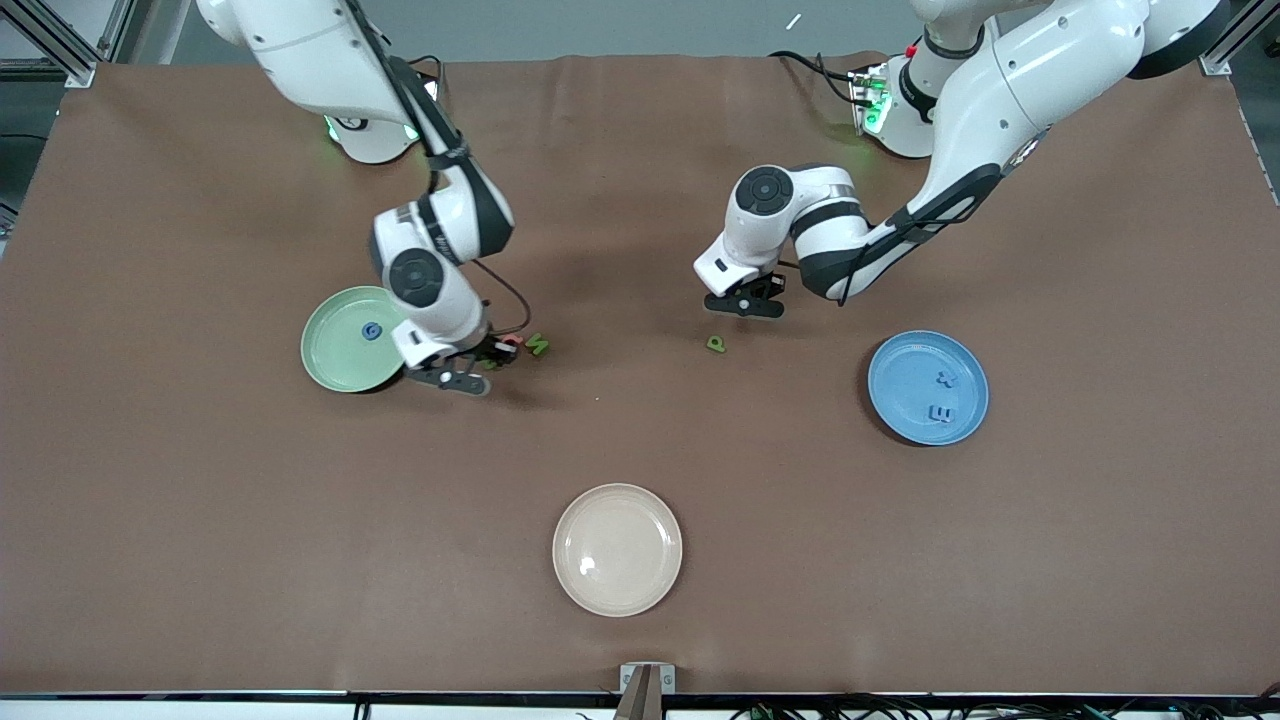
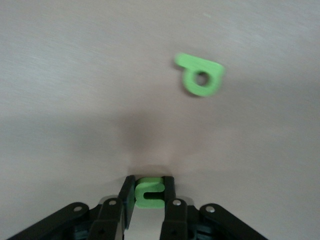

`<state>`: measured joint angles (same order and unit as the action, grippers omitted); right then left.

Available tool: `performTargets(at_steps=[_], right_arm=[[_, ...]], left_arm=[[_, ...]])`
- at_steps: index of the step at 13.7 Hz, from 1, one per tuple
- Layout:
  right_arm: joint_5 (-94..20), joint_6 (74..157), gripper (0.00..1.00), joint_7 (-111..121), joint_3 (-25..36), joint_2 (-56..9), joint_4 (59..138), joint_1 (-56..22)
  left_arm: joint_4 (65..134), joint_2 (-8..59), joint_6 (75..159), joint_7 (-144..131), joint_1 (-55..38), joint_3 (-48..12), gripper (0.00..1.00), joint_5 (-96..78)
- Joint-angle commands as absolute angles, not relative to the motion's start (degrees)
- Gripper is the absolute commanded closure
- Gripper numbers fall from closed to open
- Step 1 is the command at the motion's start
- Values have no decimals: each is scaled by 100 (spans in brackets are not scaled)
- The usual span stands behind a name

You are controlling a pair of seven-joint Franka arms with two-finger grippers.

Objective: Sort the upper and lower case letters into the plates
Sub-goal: 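Drop the n in the blue plate while the right gripper drops B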

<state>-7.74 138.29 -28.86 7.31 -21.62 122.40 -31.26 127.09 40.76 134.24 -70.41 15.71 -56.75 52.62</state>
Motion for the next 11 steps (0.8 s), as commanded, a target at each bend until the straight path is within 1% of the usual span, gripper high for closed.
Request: performTargets(at_steps=[1,3,5,8,11], right_arm=[[-747,13308,100,-1692,659,-1118,12787,-2332],[-703,13289,100,-961,668,-793,13146,-1883],[-677,13385,100,-590,668,-608,13533,-1644],[-265,13771,100,-309,659,-492,13999,-1258],[-255,14482,100,218,659,-545,14447,-898]], left_arm=[[12779,3612,13123,-7102,2176,-6106,92,5265],[12736,3638,12956,-6822,2923,-6633,92,5256],[12665,3647,12841,-6383,3504,-6942,92,5143],[12656,3647,12762,-5688,4260,-7171,92,5106],[12753,3639,12753,-4925,4902,-7189,92,5106]])
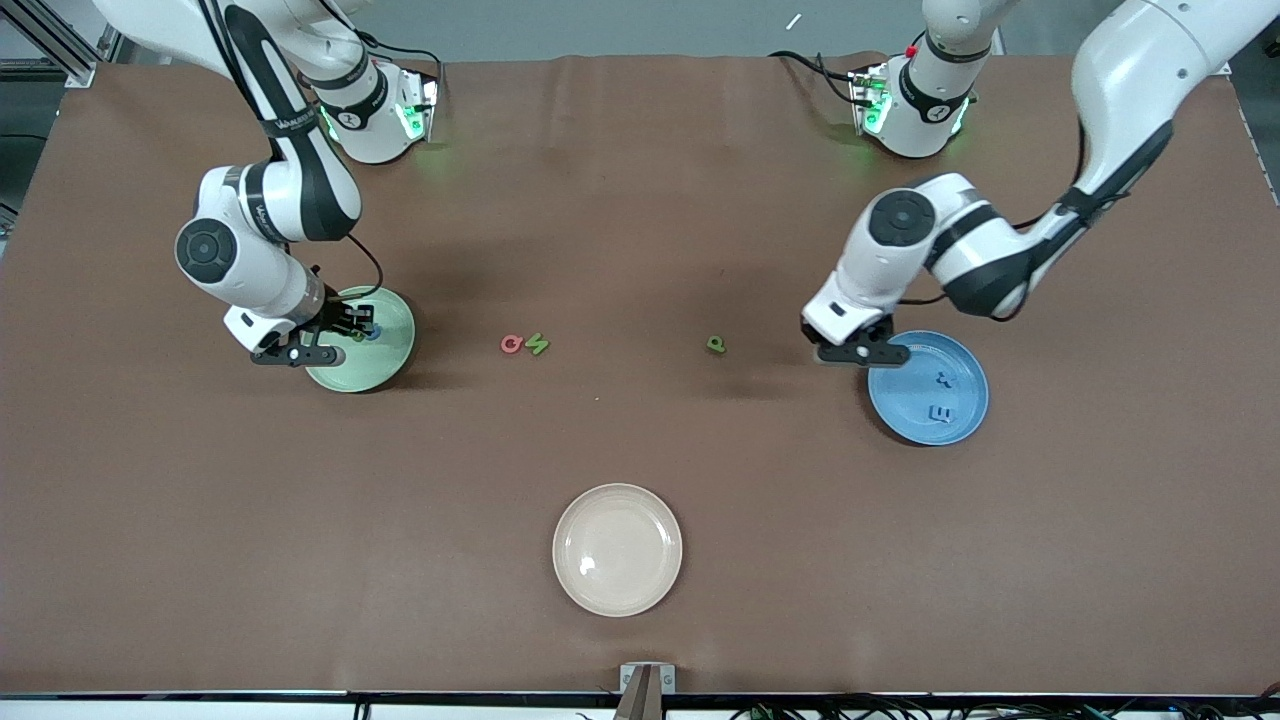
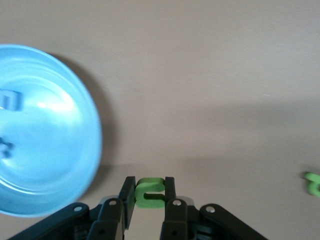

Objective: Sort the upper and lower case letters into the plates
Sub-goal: 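Drop the n in the blue plate while the right gripper drops B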

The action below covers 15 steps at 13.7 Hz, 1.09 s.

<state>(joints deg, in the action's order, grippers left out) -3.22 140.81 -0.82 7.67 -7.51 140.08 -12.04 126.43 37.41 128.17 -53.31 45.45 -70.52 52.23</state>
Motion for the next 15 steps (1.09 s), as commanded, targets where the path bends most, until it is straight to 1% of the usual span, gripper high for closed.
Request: performTargets(at_steps=[1,2,5,9,11,12,13,14,15], right_arm=[[-255,14737,100,255,659,-554,14588,-870],[-255,14939,100,255,659,-589,14686,-844],[-255,15082,99,255,650,-799,14704,-774],[-255,15152,98,255,650,-1063,14695,-659],[-264,15196,96,255,642,-1160,14695,-598],[-264,15196,86,246,642,-1204,14678,-589],[-264,15170,53,237,642,-1204,14660,-589],[-272,15135,10,229,633,-1204,14643,-598],[-272,15100,0,229,633,-1169,14616,-615]], left_arm=[[12796,3647,12753,-4739,5078,-7181,92,5115],[12797,3647,12753,-4502,5237,-7181,92,5115],[12823,3683,12753,-3904,5554,-7111,92,5124],[12823,3744,12762,-3587,5555,-6716,92,5238],[12814,3875,12770,-3542,5546,-6540,92,5500],[12814,3919,12771,-3542,5546,-6504,92,5606],[12814,3920,12771,-3525,5537,-6434,92,5616],[12814,3929,12779,-3507,5528,-6407,92,5616],[12814,3972,12779,-3481,5520,-6399,91,5616]])
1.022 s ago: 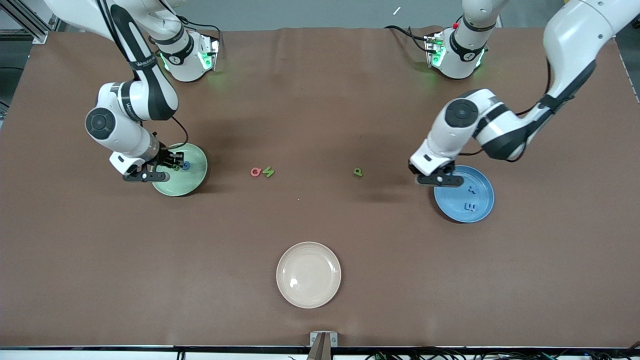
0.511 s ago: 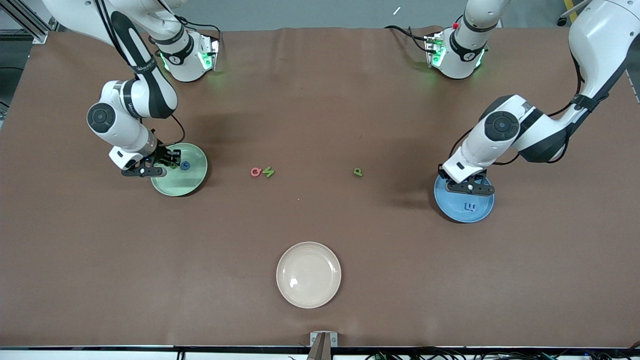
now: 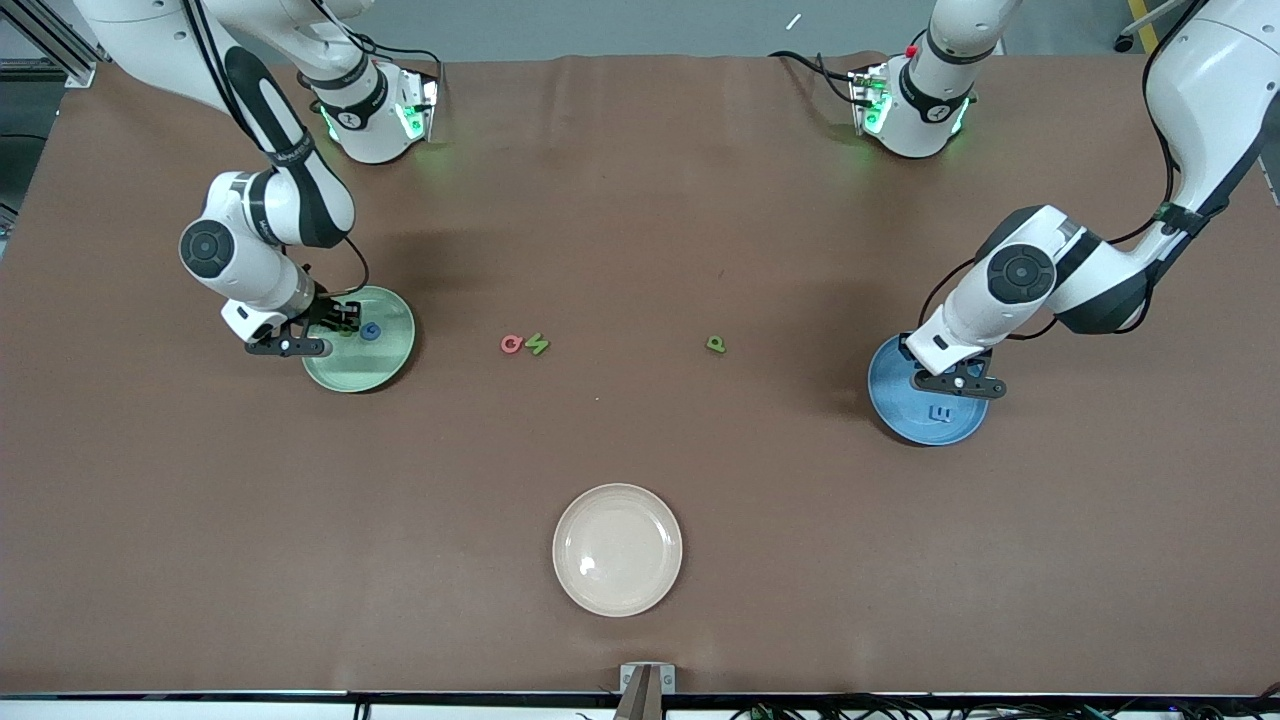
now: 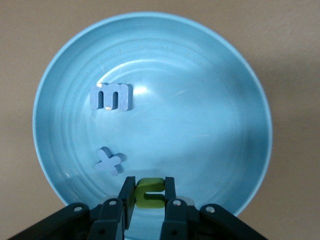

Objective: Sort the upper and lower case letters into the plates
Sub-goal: 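Drop the n in the blue plate while the right gripper drops B, then grasp the green d with the left gripper while the right gripper grasps Q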

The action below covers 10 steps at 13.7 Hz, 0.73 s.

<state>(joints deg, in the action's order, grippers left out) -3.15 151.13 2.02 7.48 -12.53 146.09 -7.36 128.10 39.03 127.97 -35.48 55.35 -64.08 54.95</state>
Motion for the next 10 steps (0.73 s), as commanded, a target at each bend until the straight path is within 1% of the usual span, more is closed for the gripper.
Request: performTargets(at_steps=[1,2,4,6,8,10], right_arm=[[-272,15021,0,220,624,-1117,14573,-633],[-272,14751,0,202,615,-1055,14450,-650],[-360,13751,0,89,563,-862,13916,-746],[-360,13002,0,-602,554,-756,13362,-1114],[-360,12753,0,-1595,554,-765,13009,-1659],[-386,12867,0,-2501,562,-826,12877,-2195]], left_arm=[[12806,4025,12788,-3480,5511,-6338,91,5616],[12797,4051,12814,-3480,5485,-6302,91,5616],[12797,4087,12832,-3480,5449,-6284,90,5616],[12771,4236,12919,-3489,5449,-6275,90,5616],[12771,4236,12929,-3489,5449,-6267,90,5616],[12779,4245,12929,-3489,5414,-6197,89,5616]])
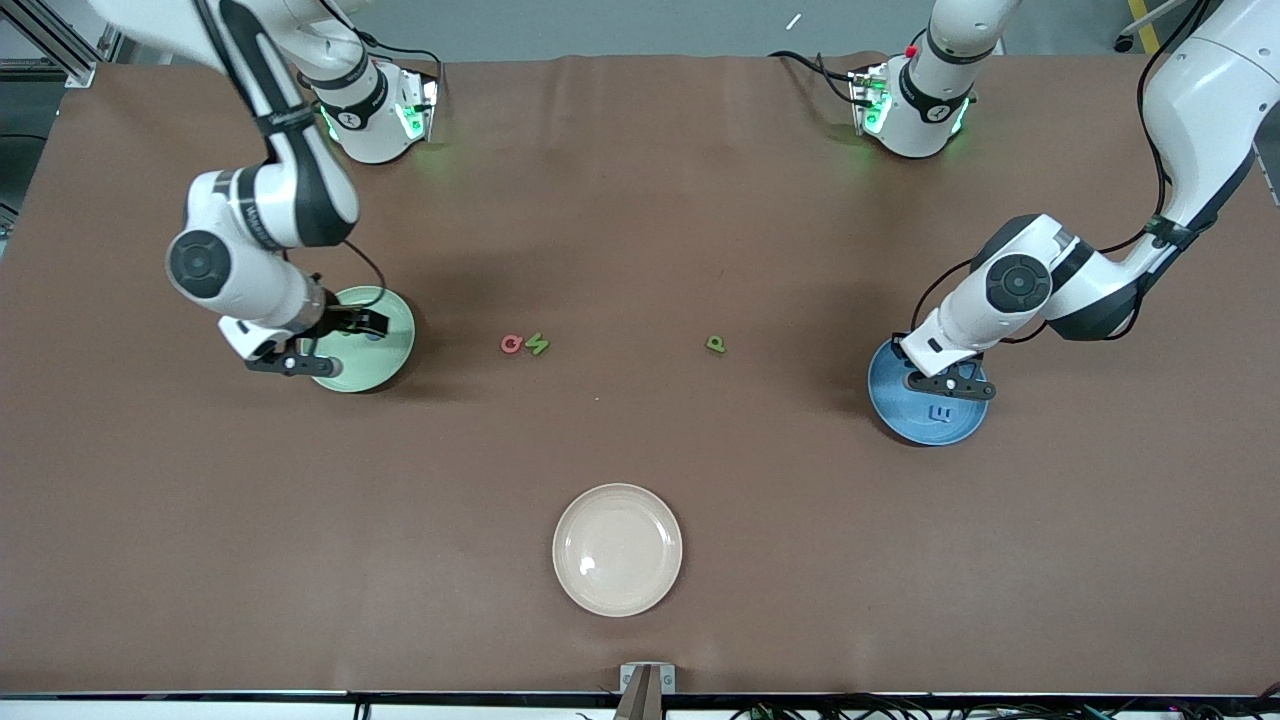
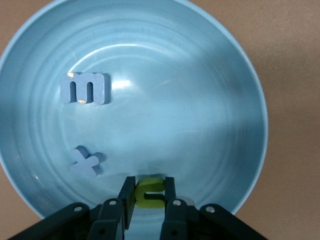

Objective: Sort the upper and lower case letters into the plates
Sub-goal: 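Grasp the green d with the left gripper while the right gripper grasps Q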

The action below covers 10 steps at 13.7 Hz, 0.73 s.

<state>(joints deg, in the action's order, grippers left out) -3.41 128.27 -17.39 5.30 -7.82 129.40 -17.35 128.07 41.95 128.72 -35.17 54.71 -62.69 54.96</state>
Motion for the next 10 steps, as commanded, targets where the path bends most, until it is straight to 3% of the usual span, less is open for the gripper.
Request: performTargets(at_steps=[1,5,6,7,8,9,10], right_arm=[[-491,13059,0,-2905,562,-870,12815,-2415],[-571,14069,0,-3987,562,-1519,12832,-2811],[-563,14280,0,-4347,562,-1660,12858,-3004],[-563,14482,0,-4585,562,-1783,12867,-3145],[-562,14658,0,-4762,571,-1897,12885,-3242],[-562,14782,0,-4894,571,-1959,12920,-3330],[-562,14879,0,-5026,571,-1986,12963,-3401]], left_arm=[[12779,4236,12929,-3489,5405,-6188,89,5616],[12771,4236,12929,-3489,5370,-6152,83,5616],[12762,4219,12929,-3481,5370,-6152,69,5616],[12736,4210,12929,-3472,5370,-6161,46,5616],[12692,4201,12929,-3472,5361,-6170,14,5616],[12674,4184,12929,-3489,5300,-6205,3,5616],[12596,4157,12885,-3515,5239,-6266,1,5608]])
